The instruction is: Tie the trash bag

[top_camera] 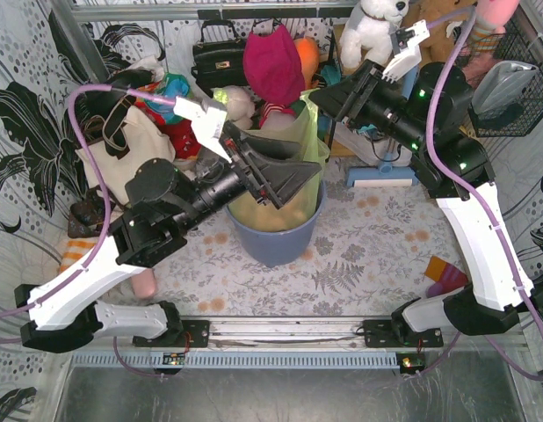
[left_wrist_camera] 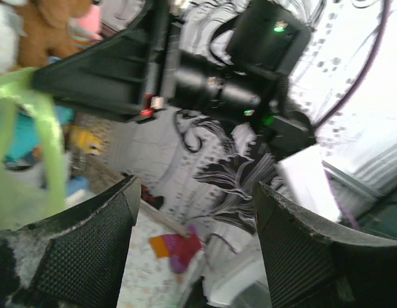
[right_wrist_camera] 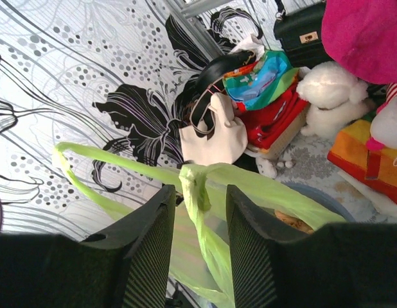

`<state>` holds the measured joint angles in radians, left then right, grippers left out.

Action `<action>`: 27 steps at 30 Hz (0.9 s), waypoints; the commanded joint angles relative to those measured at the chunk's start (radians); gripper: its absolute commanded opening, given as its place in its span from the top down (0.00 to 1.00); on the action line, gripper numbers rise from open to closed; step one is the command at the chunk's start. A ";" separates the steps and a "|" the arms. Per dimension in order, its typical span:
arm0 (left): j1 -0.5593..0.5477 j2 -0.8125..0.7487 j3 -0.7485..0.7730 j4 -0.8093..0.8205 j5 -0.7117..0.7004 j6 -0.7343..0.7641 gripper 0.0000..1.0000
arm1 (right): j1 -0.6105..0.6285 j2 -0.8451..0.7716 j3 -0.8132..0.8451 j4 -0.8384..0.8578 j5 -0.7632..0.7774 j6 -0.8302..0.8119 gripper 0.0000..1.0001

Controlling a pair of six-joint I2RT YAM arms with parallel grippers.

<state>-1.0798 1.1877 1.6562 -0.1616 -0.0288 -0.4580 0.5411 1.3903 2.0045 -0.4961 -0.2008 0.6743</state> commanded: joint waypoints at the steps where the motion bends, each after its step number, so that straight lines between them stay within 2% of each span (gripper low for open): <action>1: -0.006 -0.065 -0.148 0.235 -0.131 0.236 0.20 | 0.003 -0.002 -0.005 0.091 0.004 0.034 0.63; 5: -0.006 -0.104 -0.279 0.392 -0.106 0.365 0.20 | 0.004 0.012 -0.008 0.108 -0.029 0.048 0.64; 8: -0.006 -0.105 -0.325 0.459 -0.110 0.428 0.20 | 0.004 0.014 -0.014 0.115 -0.029 0.051 0.69; 13: -0.006 -0.076 -0.341 0.480 -0.150 0.499 0.27 | 0.004 0.009 -0.020 0.119 -0.026 0.049 0.85; 16: -0.007 -0.067 -0.355 0.501 -0.169 0.519 0.30 | 0.003 0.009 -0.022 0.118 -0.034 0.050 0.86; 20: -0.006 -0.054 -0.364 0.522 -0.202 0.534 0.33 | 0.003 0.005 -0.021 0.119 -0.037 0.053 1.00; 27: 0.026 -0.023 -0.347 0.542 -0.220 0.573 0.29 | 0.004 0.003 0.015 0.128 -0.048 0.063 1.00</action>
<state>-1.0760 1.1515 1.2953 0.3077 -0.2211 0.0696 0.5411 1.4033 1.9915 -0.4206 -0.2241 0.7197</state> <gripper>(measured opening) 0.703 0.004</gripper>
